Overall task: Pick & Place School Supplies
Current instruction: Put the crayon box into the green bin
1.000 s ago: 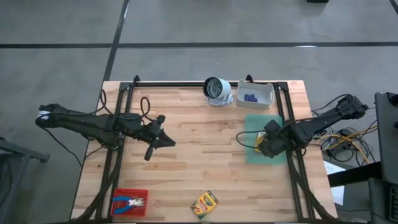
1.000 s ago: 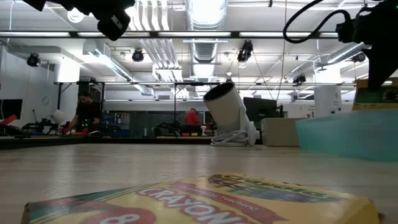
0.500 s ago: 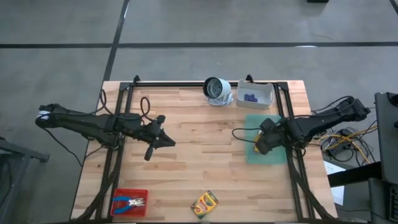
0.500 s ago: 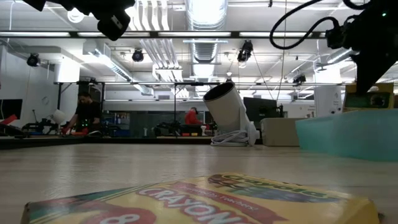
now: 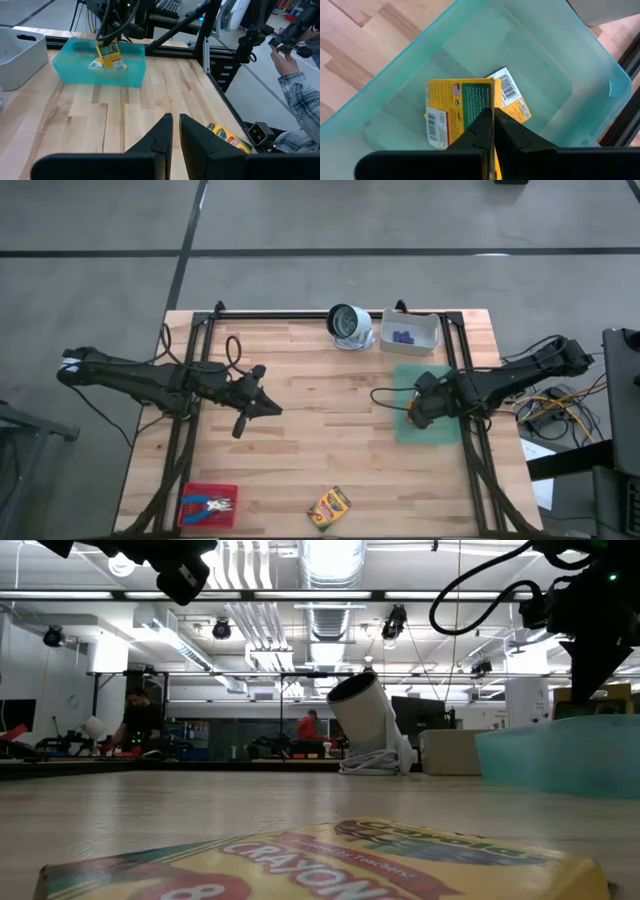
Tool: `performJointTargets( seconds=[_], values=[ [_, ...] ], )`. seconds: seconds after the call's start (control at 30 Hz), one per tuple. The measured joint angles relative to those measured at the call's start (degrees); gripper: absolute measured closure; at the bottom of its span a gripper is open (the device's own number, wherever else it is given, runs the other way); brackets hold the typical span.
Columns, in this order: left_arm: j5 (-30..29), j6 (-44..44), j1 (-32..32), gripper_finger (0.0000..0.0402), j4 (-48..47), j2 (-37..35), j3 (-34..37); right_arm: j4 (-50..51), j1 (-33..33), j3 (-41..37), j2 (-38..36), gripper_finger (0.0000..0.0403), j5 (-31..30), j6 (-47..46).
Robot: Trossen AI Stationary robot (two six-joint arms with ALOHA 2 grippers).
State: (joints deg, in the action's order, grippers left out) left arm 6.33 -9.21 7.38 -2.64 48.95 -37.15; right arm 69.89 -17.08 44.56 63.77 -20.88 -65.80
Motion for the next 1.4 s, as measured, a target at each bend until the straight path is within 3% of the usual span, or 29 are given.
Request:
performJointTargets(
  seconds=[0.47, 0.77, 0.93, 1.2, 1.4],
  values=[
    [-0.01, 0.0, 0.01, 0.0364, 0.0, 0.0, 0.0, -0.69, 0.0, 0.0, 0.04, 0.0301, -0.07, 4.79],
    [0.0, 0.0, 0.01, 0.0364, 0.0, -0.01, 0.0, -0.6, -0.02, 1.41, 0.04, 0.0295, -7.98, 3.41],
    [0.0, 0.0, 0.0, 0.0364, 0.0, 0.0, 0.0, -1.76, -0.1, 5.23, 0.02, 0.0282, -8.56, 0.59],
    [-0.01, 0.0, 0.0, 0.0364, 0.0, 0.0, 0.0, -13.59, -0.22, 10.4, 0.02, 0.0258, -10.19, 10.58],
    [0.0, 0.0, 0.01, 0.0364, 0.0, 0.0, 0.0, -28.25, -0.24, 9.13, 0.09, 0.0257, -10.36, 18.28]
  ],
)
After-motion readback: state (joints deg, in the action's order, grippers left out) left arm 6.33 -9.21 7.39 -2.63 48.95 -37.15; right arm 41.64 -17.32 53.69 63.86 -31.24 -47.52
